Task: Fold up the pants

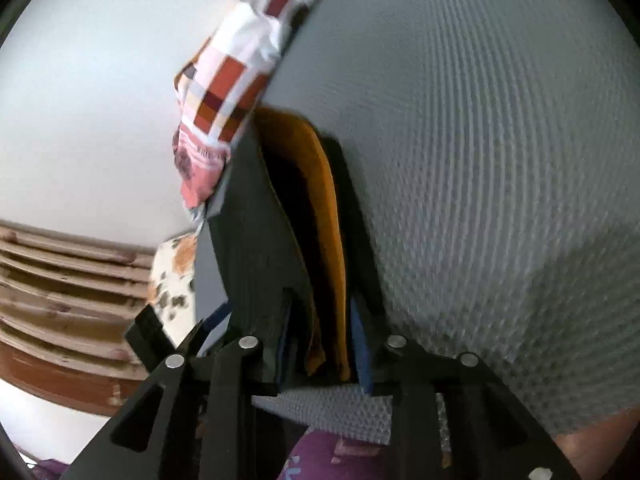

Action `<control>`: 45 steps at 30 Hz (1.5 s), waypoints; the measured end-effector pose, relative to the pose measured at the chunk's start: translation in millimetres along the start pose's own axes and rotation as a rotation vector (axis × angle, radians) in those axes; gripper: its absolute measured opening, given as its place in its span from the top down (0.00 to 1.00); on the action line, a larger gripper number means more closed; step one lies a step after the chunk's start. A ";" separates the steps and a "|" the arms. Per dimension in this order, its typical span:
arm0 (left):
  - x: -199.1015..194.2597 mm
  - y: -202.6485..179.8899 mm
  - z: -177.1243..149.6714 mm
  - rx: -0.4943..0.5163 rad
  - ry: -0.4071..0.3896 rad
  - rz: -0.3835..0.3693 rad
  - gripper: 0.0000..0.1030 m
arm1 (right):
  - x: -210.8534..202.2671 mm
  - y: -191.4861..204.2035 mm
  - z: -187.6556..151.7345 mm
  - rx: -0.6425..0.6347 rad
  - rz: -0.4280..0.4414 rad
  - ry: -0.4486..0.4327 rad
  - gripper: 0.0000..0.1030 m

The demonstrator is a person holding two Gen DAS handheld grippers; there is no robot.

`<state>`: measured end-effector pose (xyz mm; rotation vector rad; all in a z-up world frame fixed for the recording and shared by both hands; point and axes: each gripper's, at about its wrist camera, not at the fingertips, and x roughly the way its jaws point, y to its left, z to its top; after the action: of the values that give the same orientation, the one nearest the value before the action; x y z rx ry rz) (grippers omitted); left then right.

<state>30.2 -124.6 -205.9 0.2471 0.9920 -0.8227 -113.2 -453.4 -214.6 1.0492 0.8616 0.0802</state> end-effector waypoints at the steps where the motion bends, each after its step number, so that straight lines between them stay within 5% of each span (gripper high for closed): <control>1: -0.5 0.3 -0.1 -0.002 0.000 -0.001 0.01 | -9.4 12.4 3.8 -0.047 -0.031 -0.053 0.72; 3: -0.1 -0.5 0.0 -0.001 -0.001 0.003 0.01 | -25.1 45.0 10.0 -0.185 -0.014 -0.151 0.72; 7: -1.1 -1.6 -2.0 -0.001 -0.009 0.004 0.01 | -10.2 102.9 17.4 -0.460 -0.041 -0.169 0.72; 10: -1.8 -1.5 -2.9 -0.002 -0.013 0.003 0.01 | 27.6 120.0 29.8 -0.589 -0.202 -0.167 0.72; 15: -2.8 -0.5 -3.7 -0.006 -0.023 -0.004 0.01 | 62.5 91.2 51.6 -0.544 -0.316 -0.122 0.75; 24: -1.9 -2.8 -3.5 0.003 -0.027 0.005 0.00 | 62.6 76.6 28.4 -0.579 -0.381 -0.135 0.72; 30: -0.8 -2.7 -2.4 0.003 -0.026 0.008 0.00 | 43.5 91.0 -34.0 -0.726 -0.352 -0.138 0.68; 33: -0.4 -3.2 -2.6 0.006 -0.025 0.006 0.00 | 43.1 79.2 -67.3 -0.795 -0.435 -0.118 0.71; 41: -4.6 -0.1 -5.3 -0.001 -0.036 0.008 0.00 | 18.0 49.4 -81.1 -0.734 -0.314 -0.276 0.67; 45: -23.6 19.5 -2.5 -0.108 -0.089 -0.064 0.00 | 17.7 47.9 -82.1 -0.751 -0.301 -0.292 0.67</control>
<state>35.9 -98.2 -191.3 0.0854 0.9613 -0.8288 -139.2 -360.7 -204.8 0.2143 0.6298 -0.0073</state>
